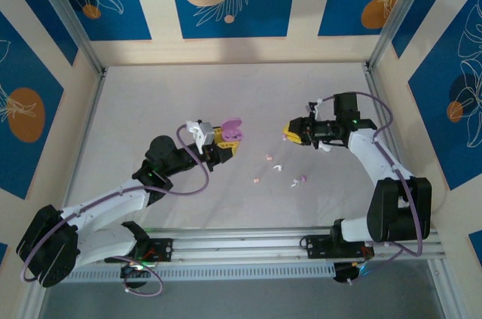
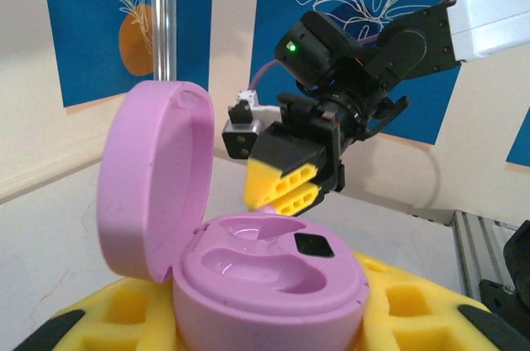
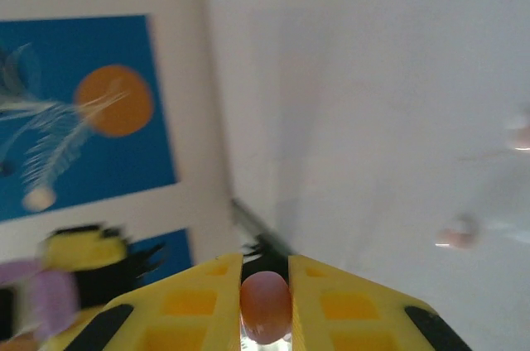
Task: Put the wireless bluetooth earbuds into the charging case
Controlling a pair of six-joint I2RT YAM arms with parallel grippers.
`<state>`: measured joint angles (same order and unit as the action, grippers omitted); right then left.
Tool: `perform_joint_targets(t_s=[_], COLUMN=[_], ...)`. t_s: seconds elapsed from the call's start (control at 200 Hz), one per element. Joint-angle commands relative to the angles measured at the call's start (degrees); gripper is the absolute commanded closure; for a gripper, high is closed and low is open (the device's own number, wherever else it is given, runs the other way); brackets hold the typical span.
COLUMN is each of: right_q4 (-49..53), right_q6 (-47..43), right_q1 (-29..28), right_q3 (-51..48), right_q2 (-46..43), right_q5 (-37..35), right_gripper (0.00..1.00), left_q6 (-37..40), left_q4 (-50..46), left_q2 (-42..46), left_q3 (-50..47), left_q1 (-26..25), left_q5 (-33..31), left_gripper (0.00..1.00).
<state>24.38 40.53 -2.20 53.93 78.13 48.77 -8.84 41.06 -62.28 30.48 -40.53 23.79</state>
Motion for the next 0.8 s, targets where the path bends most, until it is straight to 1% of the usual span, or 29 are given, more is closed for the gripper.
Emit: perform_joint_targets(t_s=[0.0, 0.085, 0.26, 0.495, 0.615, 0.795], right_q4=[-9.94, -12.65, -15.39, -22.88, -27.96, -27.89], right_q6=[8.28, 11.83, 17.22, 22.81, 27.36, 26.91], right_q1=[-0.53, -0.53, -0.95, -2.28, -2.88, -5.38], right_q3=[0.34, 0.3, 0.3, -0.09, -0.84, 1.09], right_q2=[-0.56, -1.07, -2.68, -3.45, -3.71, -4.99], right_q5=[15.98, 16.96, 15.83, 18.47, 18.77, 17.25], right_gripper=[0.81, 0.81, 0.8, 0.8, 0.8, 0.8], left_q6=[1.07, 0.94, 1.02, 1.03, 1.2, 1.7], left_q4=[1.81, 2.4, 3.49, 4.86, 6.03, 7.33], left_q2=[1.13, 0.85, 0.24, -0.52, -1.0, -1.84], left_q3=[0.82, 0.56, 0.37, 0.54, 0.38, 0.54], left_q1=[-0.59, -0.54, -0.57, -0.6, -0.59, -0.6], left_q5=[-0.85, -0.51, -0.07, 1.02, 1.81, 2.7], left_gripper=[0.75, 0.75, 0.75, 0.75, 0.75, 0.75])
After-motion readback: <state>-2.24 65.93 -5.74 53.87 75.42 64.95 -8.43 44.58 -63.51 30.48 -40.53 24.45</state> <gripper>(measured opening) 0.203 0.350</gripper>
